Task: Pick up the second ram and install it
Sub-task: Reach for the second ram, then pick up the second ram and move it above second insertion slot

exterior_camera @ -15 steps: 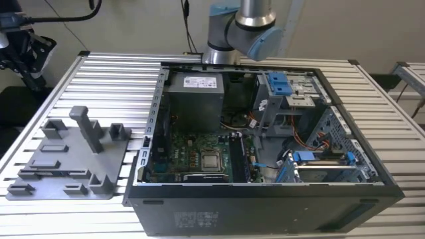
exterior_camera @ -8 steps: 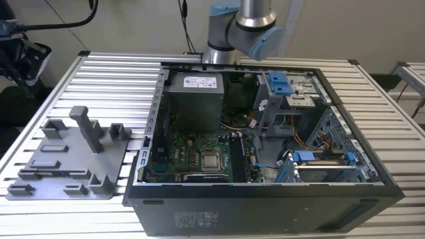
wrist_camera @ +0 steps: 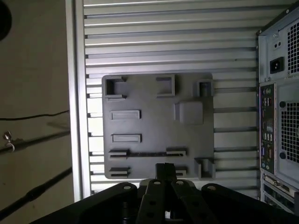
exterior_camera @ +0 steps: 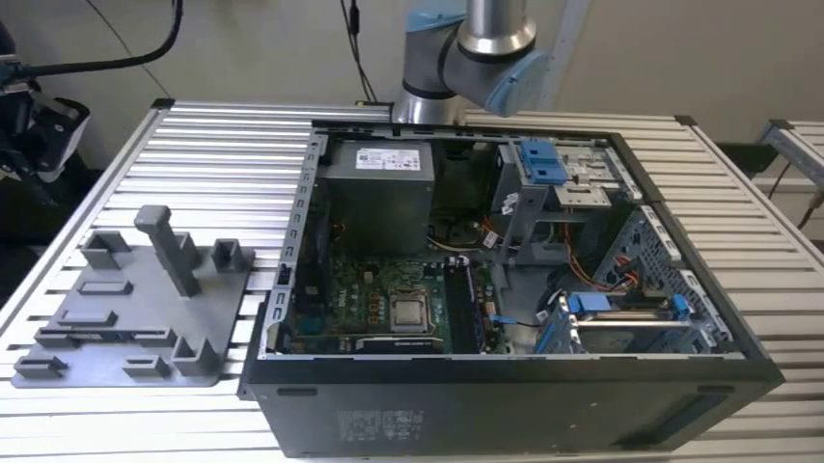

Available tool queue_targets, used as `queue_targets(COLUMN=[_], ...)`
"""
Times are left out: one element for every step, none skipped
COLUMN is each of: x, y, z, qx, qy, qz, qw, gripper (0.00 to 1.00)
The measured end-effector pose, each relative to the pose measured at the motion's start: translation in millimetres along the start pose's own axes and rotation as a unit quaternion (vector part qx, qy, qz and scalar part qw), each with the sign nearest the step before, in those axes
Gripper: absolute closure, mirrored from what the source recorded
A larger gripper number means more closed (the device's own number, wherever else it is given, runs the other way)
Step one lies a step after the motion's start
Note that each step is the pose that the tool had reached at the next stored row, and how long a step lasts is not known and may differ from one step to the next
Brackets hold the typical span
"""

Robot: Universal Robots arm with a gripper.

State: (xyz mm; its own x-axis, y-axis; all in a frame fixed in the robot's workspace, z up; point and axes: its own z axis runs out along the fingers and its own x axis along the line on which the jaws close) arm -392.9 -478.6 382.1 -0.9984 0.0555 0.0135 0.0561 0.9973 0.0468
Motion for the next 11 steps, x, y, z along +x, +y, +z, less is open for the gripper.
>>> queue_targets(x=[0.0,-0.1,-0.2,-0.3,-0.3,-0.2,-0.1,0.0,0.0,0.1,0.1], y=[-1.3,-2.5,-3.8,-5.0,-5.9,-6.4,-6.6,-6.7,-6.7,-6.8,-6.8], z=[0.1,0.1,0.2,0.3,0.4,0.4,0.5,0.5,0.5,0.6,0.8], qx=[0.0000,0.0000,0.0000,0.0001,0.0001,0.0001,0.0000,0.0000,0.0000,0.0001,0.0000], qy=[0.0000,0.0000,0.0000,0.0000,0.0000,0.0001,0.0000,0.0000,0.0000,0.0001,0.0000], qz=[0.000,0.000,0.000,0.000,0.000,0.000,0.000,0.000,0.000,0.000,0.000], qw=[1.0000,1.0000,1.0000,1.0000,1.0000,1.0000,1.0000,1.0000,1.0000,1.0000,1.0000], gripper=[0.89,0.89,0.89,0.89,0.89,0.89,0.89,0.89,0.89,0.89,0.89])
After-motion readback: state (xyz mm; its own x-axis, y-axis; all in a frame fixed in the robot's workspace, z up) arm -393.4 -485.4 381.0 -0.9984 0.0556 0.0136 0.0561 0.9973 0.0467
